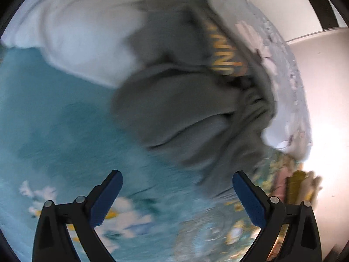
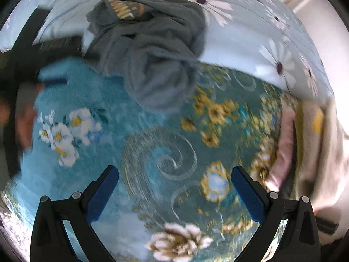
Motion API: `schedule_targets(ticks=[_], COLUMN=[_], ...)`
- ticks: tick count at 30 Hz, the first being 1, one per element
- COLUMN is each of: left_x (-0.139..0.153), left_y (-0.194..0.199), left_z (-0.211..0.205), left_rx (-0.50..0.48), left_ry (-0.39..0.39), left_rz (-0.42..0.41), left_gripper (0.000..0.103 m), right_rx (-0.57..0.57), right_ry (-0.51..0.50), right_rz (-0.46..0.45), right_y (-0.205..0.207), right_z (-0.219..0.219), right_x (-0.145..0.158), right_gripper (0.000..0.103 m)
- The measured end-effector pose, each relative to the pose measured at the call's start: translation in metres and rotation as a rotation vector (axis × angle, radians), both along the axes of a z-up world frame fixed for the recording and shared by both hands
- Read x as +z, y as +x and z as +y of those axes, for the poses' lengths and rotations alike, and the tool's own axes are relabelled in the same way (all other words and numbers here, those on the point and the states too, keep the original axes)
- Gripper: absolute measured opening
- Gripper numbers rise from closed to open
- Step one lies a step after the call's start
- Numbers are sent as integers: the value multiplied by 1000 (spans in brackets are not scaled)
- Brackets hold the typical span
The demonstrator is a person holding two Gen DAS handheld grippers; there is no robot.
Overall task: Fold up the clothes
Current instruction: 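Grasp the grey sweatshirt with the left gripper while the right gripper grasps another edge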
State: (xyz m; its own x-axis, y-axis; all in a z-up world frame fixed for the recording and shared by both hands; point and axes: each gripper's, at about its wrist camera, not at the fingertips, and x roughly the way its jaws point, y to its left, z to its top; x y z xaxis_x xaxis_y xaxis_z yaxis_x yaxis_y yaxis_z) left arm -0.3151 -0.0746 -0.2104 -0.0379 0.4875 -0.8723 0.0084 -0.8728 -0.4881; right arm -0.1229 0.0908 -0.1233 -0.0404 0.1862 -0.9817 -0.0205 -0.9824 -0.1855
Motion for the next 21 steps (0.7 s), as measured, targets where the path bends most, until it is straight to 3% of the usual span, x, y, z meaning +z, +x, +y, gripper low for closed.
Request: schedule_targets(ticks=[3,5,6,8,9,10,13,21], left_x=[14,19,18,9,4,3,29,134], left_y=[1,5,6,5,3,1,0,43], left_z=[43,74,86,101,103,101,84,8], left_rx=[-100,-199,-245,-296,-297,-277,-178,-36], left_ry=[-21,-69,-108,-198,-228,-242,-227,-145], left_rz=[77,126,138,117,88,67,113,282], left_gripper=[99,90,79,41,12,10,8,8], right_rx=[-36,-55,-64,-81,-89,-98,-99,-121], right_ry=[17,9,4,-7,-13,-19,-21,-63], right_rz=[-22,-28,-31,-35,-38,-40,-14,48], right_y=[29,42,47,58,64,69,77,98], right_z=[16,20,22,26,28,30,30,21], right_x=[5,10,12,17,20,22,34,60], right_gripper=[103,103,103,103,103,103,103,103])
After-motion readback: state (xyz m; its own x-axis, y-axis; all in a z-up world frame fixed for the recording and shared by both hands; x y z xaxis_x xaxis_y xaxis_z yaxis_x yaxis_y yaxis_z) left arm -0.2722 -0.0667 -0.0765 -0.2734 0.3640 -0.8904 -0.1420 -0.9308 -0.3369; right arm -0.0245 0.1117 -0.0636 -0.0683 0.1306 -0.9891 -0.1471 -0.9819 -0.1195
